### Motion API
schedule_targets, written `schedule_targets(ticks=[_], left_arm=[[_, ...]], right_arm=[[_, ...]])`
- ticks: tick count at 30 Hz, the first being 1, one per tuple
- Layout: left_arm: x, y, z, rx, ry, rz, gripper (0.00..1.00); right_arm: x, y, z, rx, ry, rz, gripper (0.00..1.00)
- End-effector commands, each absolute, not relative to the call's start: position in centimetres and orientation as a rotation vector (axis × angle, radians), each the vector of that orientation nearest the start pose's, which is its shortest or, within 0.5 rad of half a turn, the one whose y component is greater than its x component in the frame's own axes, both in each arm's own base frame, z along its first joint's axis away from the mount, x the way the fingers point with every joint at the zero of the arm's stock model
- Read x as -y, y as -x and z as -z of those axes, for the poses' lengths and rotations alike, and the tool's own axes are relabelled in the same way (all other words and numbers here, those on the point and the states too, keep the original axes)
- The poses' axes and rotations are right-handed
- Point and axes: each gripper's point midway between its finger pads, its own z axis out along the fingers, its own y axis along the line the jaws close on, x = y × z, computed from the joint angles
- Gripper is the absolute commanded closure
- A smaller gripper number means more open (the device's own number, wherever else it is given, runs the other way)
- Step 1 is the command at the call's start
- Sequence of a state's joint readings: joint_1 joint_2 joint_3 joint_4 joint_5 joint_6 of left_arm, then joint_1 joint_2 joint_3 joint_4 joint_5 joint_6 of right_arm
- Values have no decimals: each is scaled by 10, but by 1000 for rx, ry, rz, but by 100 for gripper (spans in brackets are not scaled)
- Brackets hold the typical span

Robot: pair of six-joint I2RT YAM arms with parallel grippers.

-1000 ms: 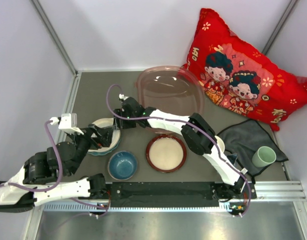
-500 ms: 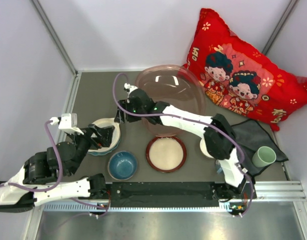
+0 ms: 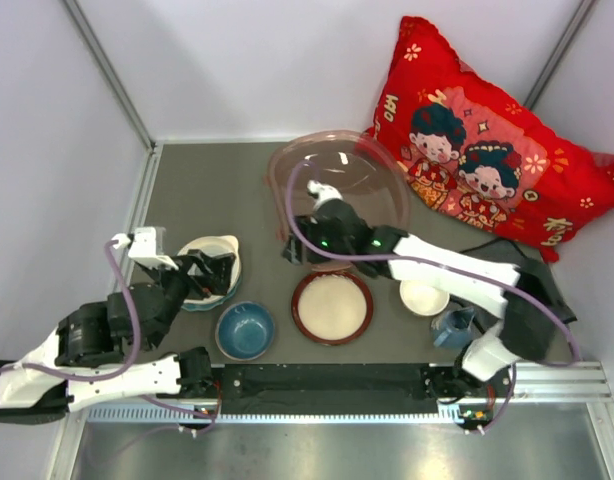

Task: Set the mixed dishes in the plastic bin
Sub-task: Pick up the plate at the center of the board.

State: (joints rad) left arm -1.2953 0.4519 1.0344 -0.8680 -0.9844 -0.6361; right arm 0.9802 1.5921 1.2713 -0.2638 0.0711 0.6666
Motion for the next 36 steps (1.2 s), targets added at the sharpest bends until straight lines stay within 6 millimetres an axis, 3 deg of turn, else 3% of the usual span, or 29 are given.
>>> schedule_targets(ticks=[1,2,4,5,7,8,9,15,23,28,36], left_arm=[[115,-168,-320,-1772,24,465,1],[120,-169,-322,-1766,23,478,1],[129,-171,-320,-1768,0,477,1],[133,-171,-324,-1755,9,500,1],[142,-172,-320,-1755,-9,513,1],[146,-172,-317,-1756,-19,514,1],[150,-173,-319,-1749,-14,532,1],[183,-174,-287,-1819,-99,508,1],[223,-169,-230,-1913,-186,536,1],[234,-166,-187,-1986,-220,512,2],[247,-164,-142,-2048,-249,488,2]], right_arm=[[-338,-221,-204,-2253,191,-772,32],[-327,-213,-214,-2230,159,-773,32],[-305,-196,-194,-2296,152,-703,32],[-297,-188,-201,-2288,112,-725,32],[-283,-176,-184,-2325,89,-708,32],[-280,-169,-189,-2313,57,-754,32],[-272,-165,-173,-2341,43,-730,32],[-241,-148,-131,-2400,-109,-684,34],[-216,-137,-91,-2441,-268,-637,37],[-205,-131,-73,-2455,-324,-623,39],[-201,-131,-50,-2431,-442,-672,42]])
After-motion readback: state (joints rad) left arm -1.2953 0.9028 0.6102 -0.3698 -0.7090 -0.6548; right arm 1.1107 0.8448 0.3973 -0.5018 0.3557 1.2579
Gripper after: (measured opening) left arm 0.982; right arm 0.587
